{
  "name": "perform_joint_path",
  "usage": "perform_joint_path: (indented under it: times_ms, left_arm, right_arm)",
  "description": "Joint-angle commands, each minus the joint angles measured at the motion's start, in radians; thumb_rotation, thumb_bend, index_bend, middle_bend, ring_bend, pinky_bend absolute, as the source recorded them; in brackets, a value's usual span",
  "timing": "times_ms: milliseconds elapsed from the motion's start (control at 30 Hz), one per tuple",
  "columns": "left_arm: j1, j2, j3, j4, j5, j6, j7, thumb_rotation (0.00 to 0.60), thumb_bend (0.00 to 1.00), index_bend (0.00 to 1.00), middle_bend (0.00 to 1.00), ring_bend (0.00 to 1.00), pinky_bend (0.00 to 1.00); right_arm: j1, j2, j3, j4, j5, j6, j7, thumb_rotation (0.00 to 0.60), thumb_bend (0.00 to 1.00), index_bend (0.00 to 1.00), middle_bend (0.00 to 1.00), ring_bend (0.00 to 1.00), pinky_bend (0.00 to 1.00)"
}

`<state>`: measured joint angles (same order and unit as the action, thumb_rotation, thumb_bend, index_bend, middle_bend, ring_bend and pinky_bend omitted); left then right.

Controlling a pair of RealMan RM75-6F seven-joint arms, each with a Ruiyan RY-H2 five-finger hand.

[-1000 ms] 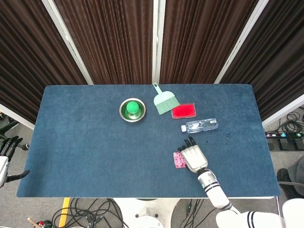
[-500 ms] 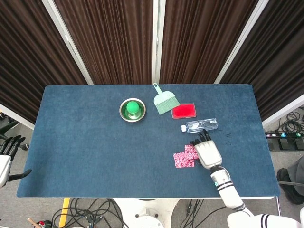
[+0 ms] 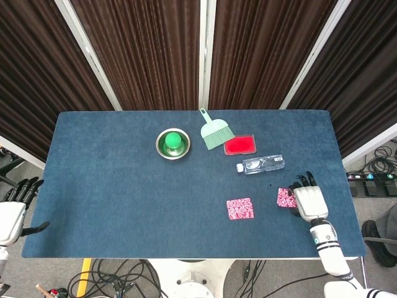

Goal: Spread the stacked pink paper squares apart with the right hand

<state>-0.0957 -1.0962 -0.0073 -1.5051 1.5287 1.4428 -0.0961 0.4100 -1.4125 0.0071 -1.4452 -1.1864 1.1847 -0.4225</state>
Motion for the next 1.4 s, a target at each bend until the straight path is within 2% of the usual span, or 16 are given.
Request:
perform_joint_path:
  times_ms: [33, 333, 600, 767, 900, 1167, 1400]
  left_arm:
    - [-0.001, 0.003, -0.001, -0.011, -0.009, -0.006, 0.012, 0.600, 0.00, 0.09, 0.07, 0.04, 0.18]
    - [-0.003, 0.000, -0.002, -0.008, -0.018, -0.014, 0.009, 0.600, 0.00, 0.09, 0.07, 0.04, 0.18]
    - [0.002, 0.002, 0.000, 0.005, -0.015, -0.006, -0.011, 0.600, 0.00, 0.09, 0.07, 0.04, 0.18]
    - [0.002, 0.001, 0.001, 0.007, -0.016, -0.006, -0.011, 0.600, 0.00, 0.09, 0.07, 0.04, 0.18]
    - [0.000, 0.001, -0.001, 0.005, -0.017, -0.008, -0.009, 0.600, 0.00, 0.09, 0.07, 0.04, 0.18]
    - [0.000, 0.004, -0.004, 0.001, -0.018, -0.004, -0.008, 0.600, 0.00, 0.09, 0.07, 0.04, 0.18]
    - [0.003, 0.010, -0.003, -0.002, -0.013, 0.006, -0.013, 0.600, 0.00, 0.09, 0.07, 0.04, 0.18]
  right_arm:
    - [-0.010, -0.018, -0.006, 0.046, -0.016, -0.022, 0.028, 0.600, 0.16, 0.47, 0.46, 0.14, 0.00]
    - [-0.001, -0.080, 0.005, 0.128, -0.021, -0.071, 0.035, 0.600, 0.16, 0.47, 0.46, 0.14, 0.00]
    - [0.006, -0.099, 0.012, 0.147, -0.022, -0.105, 0.024, 0.600, 0.15, 0.47, 0.43, 0.14, 0.00]
    - [0.009, -0.089, 0.015, 0.134, -0.014, -0.126, 0.013, 0.600, 0.12, 0.34, 0.36, 0.11, 0.00]
    - [0.012, -0.077, 0.017, 0.116, -0.002, -0.143, -0.001, 0.600, 0.11, 0.29, 0.30, 0.08, 0.00]
    - [0.006, -0.048, 0.024, 0.065, -0.003, -0.126, -0.021, 0.600, 0.10, 0.25, 0.26, 0.05, 0.00]
    - [0.020, -0.011, 0.033, -0.054, -0.066, -0.086, -0.046, 0.600, 0.10, 0.25, 0.26, 0.05, 0.00]
